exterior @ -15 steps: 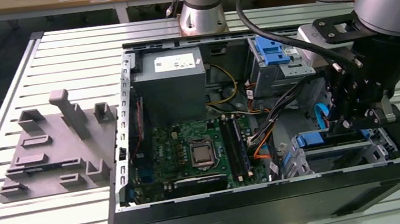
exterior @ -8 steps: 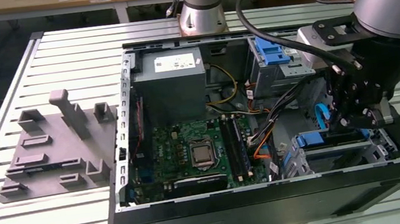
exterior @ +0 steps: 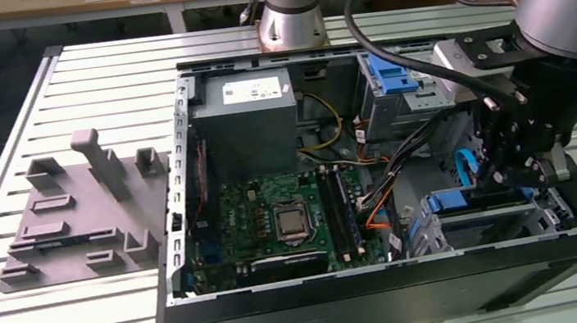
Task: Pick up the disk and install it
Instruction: 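Insert the second disk wire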
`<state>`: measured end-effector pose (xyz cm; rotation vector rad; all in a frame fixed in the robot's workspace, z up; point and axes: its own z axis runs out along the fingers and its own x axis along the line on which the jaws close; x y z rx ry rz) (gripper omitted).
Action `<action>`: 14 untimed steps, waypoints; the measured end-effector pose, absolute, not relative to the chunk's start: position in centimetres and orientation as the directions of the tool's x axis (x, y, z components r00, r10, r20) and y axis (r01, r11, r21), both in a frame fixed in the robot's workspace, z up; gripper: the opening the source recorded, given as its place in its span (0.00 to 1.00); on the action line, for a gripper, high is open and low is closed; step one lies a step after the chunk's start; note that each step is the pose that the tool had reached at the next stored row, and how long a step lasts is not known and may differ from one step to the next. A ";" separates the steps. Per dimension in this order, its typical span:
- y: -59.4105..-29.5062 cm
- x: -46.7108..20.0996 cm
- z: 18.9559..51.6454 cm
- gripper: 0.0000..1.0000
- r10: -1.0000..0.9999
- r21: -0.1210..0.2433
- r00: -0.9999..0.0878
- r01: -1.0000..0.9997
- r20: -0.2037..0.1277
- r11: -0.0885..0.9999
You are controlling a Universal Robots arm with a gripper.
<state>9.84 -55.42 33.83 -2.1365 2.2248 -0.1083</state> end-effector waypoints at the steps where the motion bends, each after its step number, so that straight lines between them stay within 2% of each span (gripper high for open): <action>1: -55.5 9.8 33.8 0.16 -0.999 -0.089 -0.041 -0.995 0.009 0.040; 14: -55.6 10.0 33.5 0.16 -0.999 -0.089 -0.041 -0.995 0.006 0.040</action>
